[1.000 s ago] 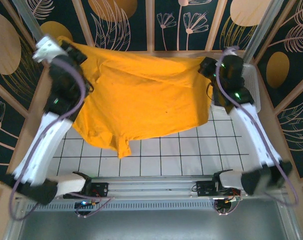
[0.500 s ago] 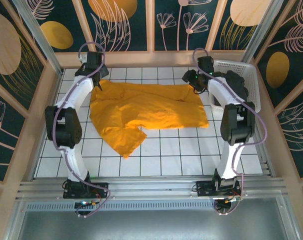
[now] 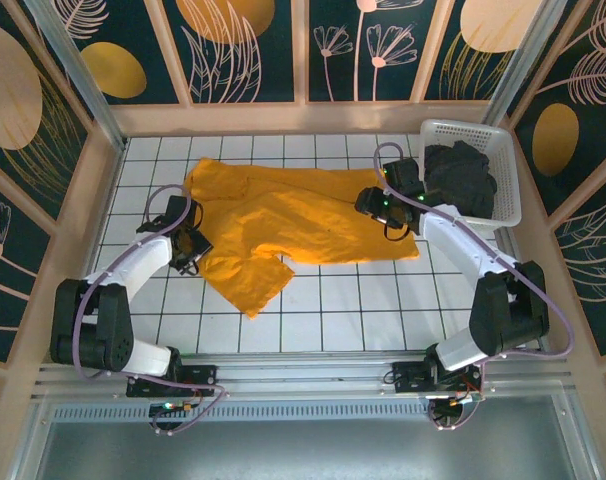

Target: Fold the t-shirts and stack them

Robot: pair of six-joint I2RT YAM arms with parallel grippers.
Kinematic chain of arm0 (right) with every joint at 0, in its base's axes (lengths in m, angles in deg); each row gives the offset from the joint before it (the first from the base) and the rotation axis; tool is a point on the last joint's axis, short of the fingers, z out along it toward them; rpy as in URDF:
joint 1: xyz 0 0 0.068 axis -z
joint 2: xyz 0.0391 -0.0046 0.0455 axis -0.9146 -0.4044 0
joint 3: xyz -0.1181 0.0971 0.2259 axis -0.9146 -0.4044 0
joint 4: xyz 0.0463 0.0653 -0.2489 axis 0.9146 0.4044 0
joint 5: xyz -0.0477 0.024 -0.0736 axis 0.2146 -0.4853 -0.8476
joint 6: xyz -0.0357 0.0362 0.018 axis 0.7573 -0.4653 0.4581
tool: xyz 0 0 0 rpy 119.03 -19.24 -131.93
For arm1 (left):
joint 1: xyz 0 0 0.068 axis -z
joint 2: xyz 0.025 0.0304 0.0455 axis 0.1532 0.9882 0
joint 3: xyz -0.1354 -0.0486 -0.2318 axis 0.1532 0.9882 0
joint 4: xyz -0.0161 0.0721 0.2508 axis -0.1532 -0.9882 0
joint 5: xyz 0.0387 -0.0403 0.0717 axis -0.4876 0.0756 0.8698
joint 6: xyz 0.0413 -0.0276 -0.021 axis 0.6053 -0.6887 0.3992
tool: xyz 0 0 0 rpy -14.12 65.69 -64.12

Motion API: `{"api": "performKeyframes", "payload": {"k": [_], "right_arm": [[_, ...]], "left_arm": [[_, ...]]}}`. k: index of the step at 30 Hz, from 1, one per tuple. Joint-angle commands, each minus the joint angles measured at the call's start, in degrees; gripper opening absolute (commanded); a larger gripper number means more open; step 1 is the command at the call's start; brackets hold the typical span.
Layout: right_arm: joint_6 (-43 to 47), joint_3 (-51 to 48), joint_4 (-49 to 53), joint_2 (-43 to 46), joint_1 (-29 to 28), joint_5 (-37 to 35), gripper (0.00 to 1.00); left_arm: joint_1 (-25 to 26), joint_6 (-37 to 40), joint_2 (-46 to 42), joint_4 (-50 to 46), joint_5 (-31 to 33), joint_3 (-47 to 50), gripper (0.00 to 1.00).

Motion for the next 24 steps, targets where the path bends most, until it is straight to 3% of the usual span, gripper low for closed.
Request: {"api": "performKeyframes", "payload": {"k": [1,14,20,23,24], "right_arm": [[1.3,-1.3,0.5,2.8,-0.4,0.6,0.58],[-0.2,-1.6,0.6,4.9,-0.3,-0.8,0.59],[-1.0,-1.8,0.2,4.5,-0.3,-0.8,0.58],[-1.5,-2.2,-0.1,4.4,-0.3,-0.6,0.58],[-1.6,-2.4,-0.1,4.4,-0.3,-0.6,0.58]], "left_arm": [[0.0,-2.0,1.9,1.1,-2.1,0.1,0.55],[0.0,-4.1,2.6,-1.5,-0.8,1.4,0.54],[0.1,-5.6,2.8,2.4,-4.6,5.6,0.55],[0.1,-7.0,4.1,6.7,-6.2,7.0,0.50],[0.1,-7.2,4.7,7.6,-6.1,6.9,0.42]]}}
